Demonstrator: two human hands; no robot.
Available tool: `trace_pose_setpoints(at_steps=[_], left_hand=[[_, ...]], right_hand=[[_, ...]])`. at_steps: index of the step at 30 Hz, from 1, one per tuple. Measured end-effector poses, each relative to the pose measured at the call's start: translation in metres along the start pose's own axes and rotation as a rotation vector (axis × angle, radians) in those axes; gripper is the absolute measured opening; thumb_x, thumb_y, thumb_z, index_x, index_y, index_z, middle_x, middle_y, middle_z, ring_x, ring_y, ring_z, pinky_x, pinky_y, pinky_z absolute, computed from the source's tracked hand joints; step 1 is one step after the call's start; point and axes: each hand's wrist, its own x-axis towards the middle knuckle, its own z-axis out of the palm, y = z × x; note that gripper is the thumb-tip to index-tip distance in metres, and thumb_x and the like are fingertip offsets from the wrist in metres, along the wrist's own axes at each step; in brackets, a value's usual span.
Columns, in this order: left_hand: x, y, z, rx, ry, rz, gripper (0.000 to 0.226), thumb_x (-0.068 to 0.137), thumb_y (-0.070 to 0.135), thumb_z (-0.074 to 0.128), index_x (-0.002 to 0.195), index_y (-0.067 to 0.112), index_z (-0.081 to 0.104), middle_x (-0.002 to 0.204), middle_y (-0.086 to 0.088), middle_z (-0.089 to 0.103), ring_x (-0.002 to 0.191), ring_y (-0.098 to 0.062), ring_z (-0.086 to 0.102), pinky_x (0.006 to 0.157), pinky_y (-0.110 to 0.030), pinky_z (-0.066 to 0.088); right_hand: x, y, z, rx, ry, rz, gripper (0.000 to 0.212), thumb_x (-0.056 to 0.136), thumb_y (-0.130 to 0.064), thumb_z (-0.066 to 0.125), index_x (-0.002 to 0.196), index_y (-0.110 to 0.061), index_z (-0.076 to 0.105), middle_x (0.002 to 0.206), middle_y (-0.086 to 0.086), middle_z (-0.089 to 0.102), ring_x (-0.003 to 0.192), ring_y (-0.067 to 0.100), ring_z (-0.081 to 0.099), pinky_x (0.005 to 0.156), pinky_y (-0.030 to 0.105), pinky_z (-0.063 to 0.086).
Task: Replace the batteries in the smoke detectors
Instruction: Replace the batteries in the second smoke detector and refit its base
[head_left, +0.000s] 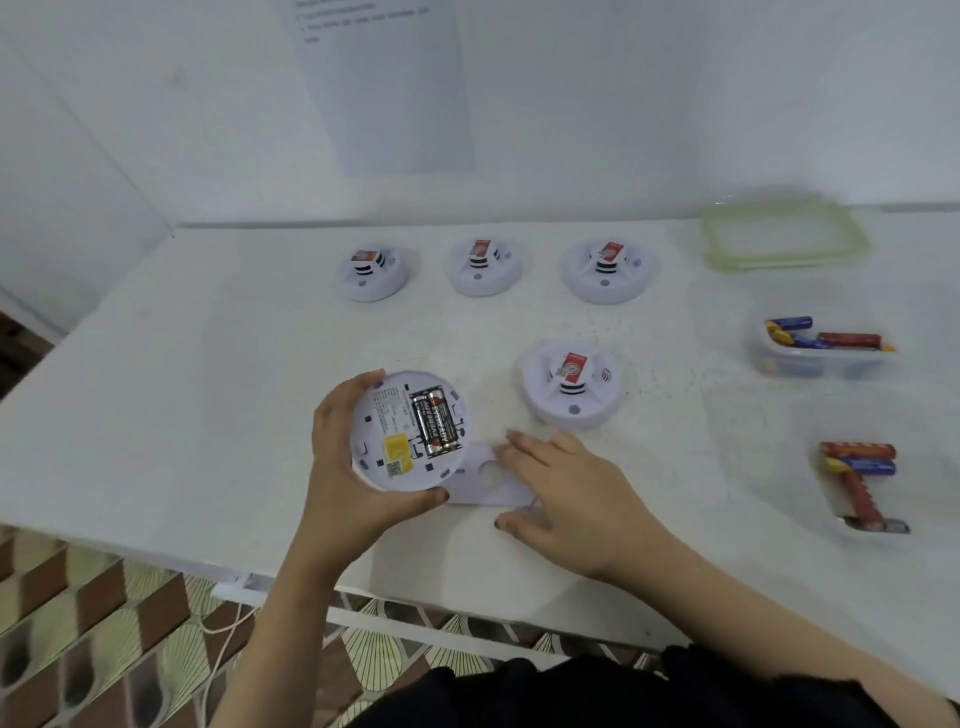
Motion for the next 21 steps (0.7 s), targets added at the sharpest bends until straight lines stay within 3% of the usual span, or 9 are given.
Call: trace_pose_setpoints(at_steps=[4, 7, 10, 13, 18, 21], left_hand=[[0.003, -0.015, -0.012, 0.001, -0.025, -0.048, 0.111, 0.038, 0.038, 0.086, 0.137, 0.025, 0.039, 0.137, 0.0, 0.045, 0.127, -0.013, 0.048, 0.098, -0.03, 0.05], [0.008, -0.023, -0.019, 0.017, -0.042, -0.059, 0.11, 0.037, 0.039, 0.085, 0.137, 0.029, 0.041, 0.136, 0.003, 0.047, 0.126, -0.012, 0.048, 0.099, -0.033, 0.048], [0.012, -0.026, -0.023, 0.01, -0.055, -0.088, 0.111, 0.035, 0.041, 0.084, 0.137, 0.032, 0.041, 0.136, 0.009, 0.049, 0.123, -0.002, 0.049, 0.096, -0.022, 0.047], [0.015, -0.023, -0.022, -0.03, -0.088, -0.079, 0.103, 0.035, 0.042, 0.082, 0.13, 0.038, 0.044, 0.13, 0.018, 0.052, 0.116, 0.011, 0.05, 0.086, -0.008, 0.046], [0.021, -0.011, -0.013, -0.013, -0.187, 0.012, 0.08, 0.041, 0.042, 0.078, 0.113, 0.045, 0.044, 0.109, 0.046, 0.055, 0.101, 0.023, 0.052, 0.08, 0.001, 0.041], [0.021, -0.021, -0.011, -0.026, -0.215, 0.0, 0.096, 0.04, 0.043, 0.083, 0.127, 0.038, 0.044, 0.125, 0.025, 0.056, 0.114, 0.011, 0.052, 0.091, -0.012, 0.046]], right_hand=[[0.005, -0.005, 0.008, -0.001, 0.172, 0.015, 0.053, 0.081, -0.046, 0.056, 0.128, -0.021, 0.054, 0.122, -0.007, 0.059, 0.111, 0.019, 0.049, 0.076, 0.023, 0.035], [0.002, -0.01, 0.007, 0.155, 0.29, 0.182, 0.056, 0.072, -0.059, 0.055, 0.119, -0.029, 0.061, 0.103, -0.023, 0.059, 0.095, -0.003, 0.047, 0.073, 0.008, 0.03], [-0.001, -0.018, 0.008, 0.388, 0.467, 0.3, 0.056, 0.063, -0.067, 0.049, 0.105, -0.034, 0.066, 0.079, -0.028, 0.055, 0.078, -0.004, 0.051, 0.065, 0.006, 0.034], [-0.001, -0.026, 0.013, 0.44, 0.613, 0.229, 0.047, 0.07, -0.058, 0.058, 0.106, -0.029, 0.067, 0.091, -0.02, 0.064, 0.079, 0.0, 0.055, 0.064, 0.011, 0.04], [0.012, -0.03, 0.011, 0.088, 0.599, -0.11, 0.051, 0.077, -0.043, 0.067, 0.118, -0.012, 0.065, 0.113, -0.005, 0.068, 0.1, 0.011, 0.058, 0.085, 0.025, 0.044], [0.023, -0.03, 0.005, -0.035, 0.507, -0.193, 0.05, 0.079, -0.043, 0.064, 0.121, -0.014, 0.064, 0.12, -0.004, 0.065, 0.107, 0.012, 0.054, 0.089, 0.027, 0.037]])
